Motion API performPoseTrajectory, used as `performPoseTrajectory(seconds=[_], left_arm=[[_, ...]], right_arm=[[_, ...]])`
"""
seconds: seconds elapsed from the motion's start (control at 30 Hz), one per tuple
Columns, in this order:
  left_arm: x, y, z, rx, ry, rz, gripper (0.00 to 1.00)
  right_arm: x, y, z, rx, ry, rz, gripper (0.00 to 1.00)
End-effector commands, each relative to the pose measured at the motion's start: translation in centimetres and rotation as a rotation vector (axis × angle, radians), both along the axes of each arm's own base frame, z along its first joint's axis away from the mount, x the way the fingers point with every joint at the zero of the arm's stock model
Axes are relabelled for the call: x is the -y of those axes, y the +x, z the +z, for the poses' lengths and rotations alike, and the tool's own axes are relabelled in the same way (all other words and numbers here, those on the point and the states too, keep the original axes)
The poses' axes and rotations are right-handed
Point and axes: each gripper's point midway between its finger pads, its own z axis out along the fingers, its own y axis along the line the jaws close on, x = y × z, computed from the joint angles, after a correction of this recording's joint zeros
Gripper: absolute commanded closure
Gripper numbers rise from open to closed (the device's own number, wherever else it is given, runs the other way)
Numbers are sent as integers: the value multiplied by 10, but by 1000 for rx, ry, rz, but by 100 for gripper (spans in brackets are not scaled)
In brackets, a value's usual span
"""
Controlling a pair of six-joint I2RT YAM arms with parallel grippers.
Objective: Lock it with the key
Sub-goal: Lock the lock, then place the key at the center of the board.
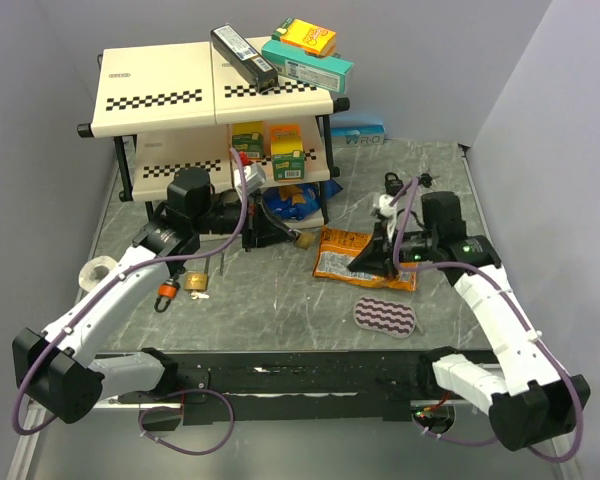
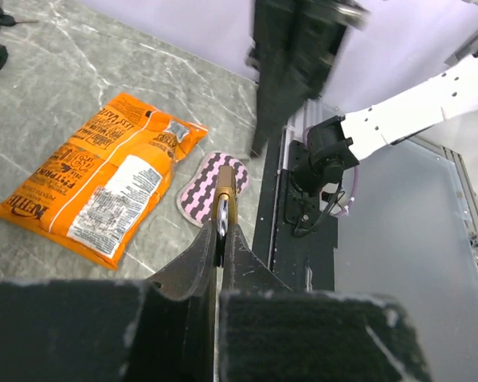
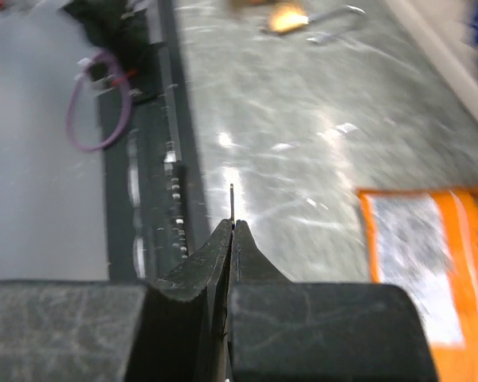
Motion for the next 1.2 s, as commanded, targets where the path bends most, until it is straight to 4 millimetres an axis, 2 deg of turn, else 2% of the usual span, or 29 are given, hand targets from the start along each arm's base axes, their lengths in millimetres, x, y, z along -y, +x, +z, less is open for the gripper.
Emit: performPoseTrajectory(seconds=[0.0,0.03,0.1,0.13,0.2,0.23,0.27,0.3,0.33,0.37,0.43,0.47,0.5,0.53,0.57,0.63,0.67,0.7,0.73,0.77,0.8,0.83,0.93,0.97,1.0,1.03,1.1,1.13,1.17], left_arm=[[-6,-3,26,88,-42,23,99],[-8,-3,22,88,-31,32,99],[-12,-3,12,88,0,57,99],[-14,-3,9,91,10,64,99],[-19,-4,0,97,38,79,99],[-21,-3,-2,100,45,87,99],[-22,-2,-5,105,55,95,99],[-25,-1,-11,99,71,117,99],[-26,0,-15,93,82,127,99],[-28,0,-18,94,91,134,99],[-33,2,-31,82,124,163,99],[-35,2,-35,89,138,169,99],[-37,2,-40,92,150,174,99],[-40,2,-44,85,166,184,99],[-41,2,-44,95,173,187,99],[-44,2,-47,86,184,196,99],[-46,1,-49,104,201,190,99],[-47,0,-49,106,204,189,99],[-47,0,-50,105,207,189,99],[-49,0,-52,100,216,192,99],[-50,-1,-52,100,217,194,99],[-50,-2,-53,97,218,195,99],[-53,-2,-54,85,225,202,99],[-54,-2,-56,79,231,203,99],[-54,-2,-57,76,233,204,99],[-55,-1,-58,75,237,206,99],[-56,0,-60,67,243,209,99],[-56,0,-60,67,244,208,99],[-56,1,-60,64,244,210,99]], right_arm=[[26,44,-9,-52,-9,-148,100],[37,62,-8,-60,-13,-217,100],[52,100,-25,-91,-81,-350,100],[60,117,-24,-75,-102,-402,100],[76,147,-45,-124,-171,-518,100],[79,165,-37,-99,-168,-552,100],[89,179,-41,-108,-187,-609,100],[92,192,-53,-162,-193,-642,100],[94,208,-45,-138,-182,-668,100],[97,220,-55,-160,-194,-694,100],[102,241,-54,-154,-198,-737,100],[104,253,-65,-170,-206,-754,100],[107,265,-63,-160,-209,-782,100],[109,272,-67,-166,-216,-791,100],[110,282,-81,-190,-231,-803,100],[115,298,-82,-186,-232,-834,100],[116,305,-94,-209,-241,-838,100],[118,313,-90,-203,-229,-847,100],[117,318,-92,-207,-227,-842,100],[117,322,-105,-233,-240,-838,100],[117,330,-102,-226,-235,-840,100],[118,334,-114,-248,-248,-841,100],[118,348,-118,-243,-250,-844,100],[118,352,-129,-261,-260,-839,100],[119,358,-126,-250,-255,-842,100],[119,362,-138,-271,-267,-844,100],[120,372,-138,-266,-264,-853,100],[120,374,-151,-290,-278,-854,100],[121,380,-147,-280,-274,-864,100]])
